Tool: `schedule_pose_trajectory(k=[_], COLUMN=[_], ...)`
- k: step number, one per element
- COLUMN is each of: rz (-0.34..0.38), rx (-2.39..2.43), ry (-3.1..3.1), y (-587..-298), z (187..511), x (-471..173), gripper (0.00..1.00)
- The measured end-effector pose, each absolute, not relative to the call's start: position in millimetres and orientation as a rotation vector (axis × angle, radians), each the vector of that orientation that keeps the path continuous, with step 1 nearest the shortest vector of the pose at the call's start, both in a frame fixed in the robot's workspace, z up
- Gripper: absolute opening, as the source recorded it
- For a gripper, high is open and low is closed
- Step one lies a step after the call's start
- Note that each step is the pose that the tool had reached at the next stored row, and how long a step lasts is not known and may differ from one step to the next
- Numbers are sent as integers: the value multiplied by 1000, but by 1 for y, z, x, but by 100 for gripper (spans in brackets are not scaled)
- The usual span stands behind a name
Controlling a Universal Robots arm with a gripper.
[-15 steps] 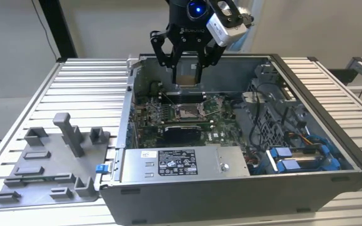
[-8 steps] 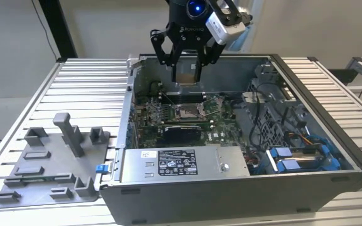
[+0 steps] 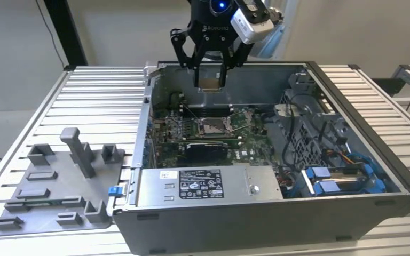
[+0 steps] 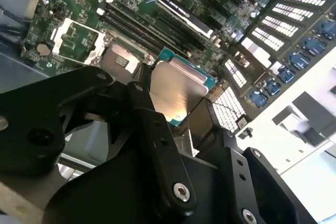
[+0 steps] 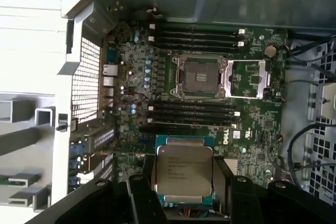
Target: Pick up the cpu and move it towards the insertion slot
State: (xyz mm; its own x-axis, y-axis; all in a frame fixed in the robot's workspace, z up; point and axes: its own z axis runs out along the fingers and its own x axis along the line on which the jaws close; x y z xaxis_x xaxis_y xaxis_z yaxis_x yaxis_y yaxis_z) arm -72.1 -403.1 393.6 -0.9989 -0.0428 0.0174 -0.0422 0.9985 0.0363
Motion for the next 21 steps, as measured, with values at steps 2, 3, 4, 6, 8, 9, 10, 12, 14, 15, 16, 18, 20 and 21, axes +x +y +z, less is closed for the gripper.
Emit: schedule_pose_trajectory(k=[2, 3, 4, 6, 8, 9, 10, 12, 14, 15, 16, 18, 20, 21], rz=[-56, -56, -56, -56, -56, -56, -56, -56, -56, -56, -56, -56, -56, -56], rx=[66, 66, 66, 66, 66, 66, 67, 66, 67, 66, 66, 66, 66, 66], ry=[-3122, -3122, -3122, -3122, -3122, -3122, -3122, -3122, -3122, -3122, -3122, -3122, -3122, -3122], y=[-398, -395, -393, -387, -382, -379, -376, -369, -363, -361, -359, -356, -353, -351], z=[394, 394, 393, 393, 393, 393, 393, 393, 393, 393, 392, 392, 392, 392], x=[-72, -72, -72, -73, -73, -73, -74, -75, -77, -77, -77, -78, -78, -78], gripper=[0, 0, 0, 0, 0, 0, 0, 0, 0, 0, 0, 0, 0, 0])
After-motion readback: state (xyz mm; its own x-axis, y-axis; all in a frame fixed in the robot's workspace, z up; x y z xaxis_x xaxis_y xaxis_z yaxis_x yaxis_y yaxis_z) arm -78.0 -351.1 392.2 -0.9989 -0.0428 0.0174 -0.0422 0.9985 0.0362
